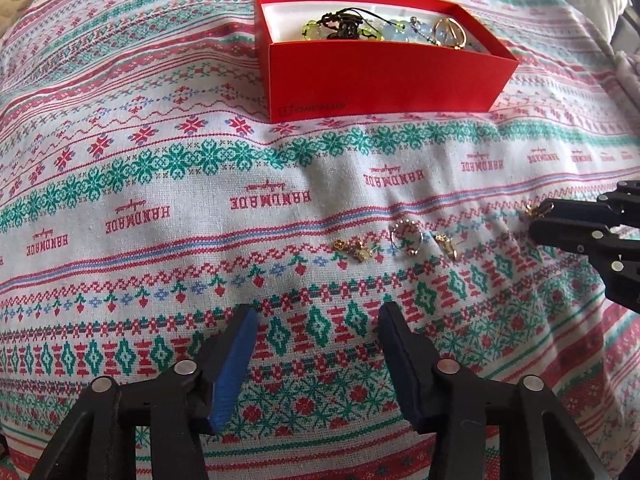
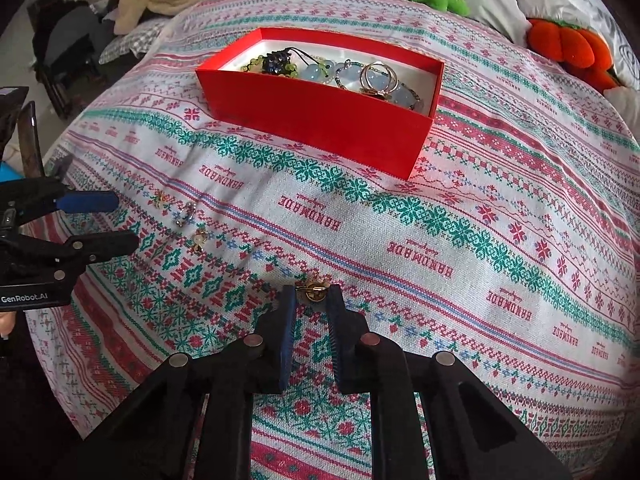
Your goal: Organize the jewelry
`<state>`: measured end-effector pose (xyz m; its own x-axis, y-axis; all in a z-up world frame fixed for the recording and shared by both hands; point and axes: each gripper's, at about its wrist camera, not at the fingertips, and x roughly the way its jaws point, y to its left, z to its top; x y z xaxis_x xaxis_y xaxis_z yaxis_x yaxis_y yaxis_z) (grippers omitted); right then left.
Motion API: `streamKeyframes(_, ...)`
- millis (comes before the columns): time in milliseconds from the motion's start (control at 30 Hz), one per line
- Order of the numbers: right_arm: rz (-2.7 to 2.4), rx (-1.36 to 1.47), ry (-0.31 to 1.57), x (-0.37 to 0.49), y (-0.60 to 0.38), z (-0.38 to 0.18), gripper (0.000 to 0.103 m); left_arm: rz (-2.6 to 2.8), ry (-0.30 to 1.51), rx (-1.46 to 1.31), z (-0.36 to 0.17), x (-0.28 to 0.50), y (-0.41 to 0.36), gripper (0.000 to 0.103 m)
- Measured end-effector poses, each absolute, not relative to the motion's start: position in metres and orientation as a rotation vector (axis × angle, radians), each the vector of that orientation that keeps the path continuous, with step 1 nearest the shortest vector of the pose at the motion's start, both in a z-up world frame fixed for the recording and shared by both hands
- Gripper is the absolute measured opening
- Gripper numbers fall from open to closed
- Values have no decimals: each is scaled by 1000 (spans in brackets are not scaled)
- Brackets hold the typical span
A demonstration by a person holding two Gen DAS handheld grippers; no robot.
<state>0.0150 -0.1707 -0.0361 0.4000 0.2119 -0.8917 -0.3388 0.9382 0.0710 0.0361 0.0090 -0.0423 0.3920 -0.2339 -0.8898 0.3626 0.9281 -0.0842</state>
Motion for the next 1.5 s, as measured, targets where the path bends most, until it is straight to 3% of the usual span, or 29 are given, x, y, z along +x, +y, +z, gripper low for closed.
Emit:
streamKeyframes(100,355,-124,1114,12,-169,-35,16,-411,1093,121,-42,40,7,40)
streamKeyframes(467,369,-124,1127,8,-166,-32,16,-457,1061,170,-43,44,-16,32)
streamKeyframes(833,372,-115,1127,8,-169,-30,16,-566,1000,263,-33,40,-50,32)
streamKeyframes(1000,374,-111,1125,7,-170,-29,16,-535,1044,256,-44,53,-52,20)
streamKeyframes(1167,374,-109,1125,6,-170,-28,16,-529,1053,234,-48,59,-50,16)
streamKeyframes(1267,373,-107,1124,6,-171,-27,16,-508,1054,233,-47,60,-48,8)
streamKeyframes(1500,370,-91,1112,6,-177,-21,16,-513,1071,206,-42,52,-33,6)
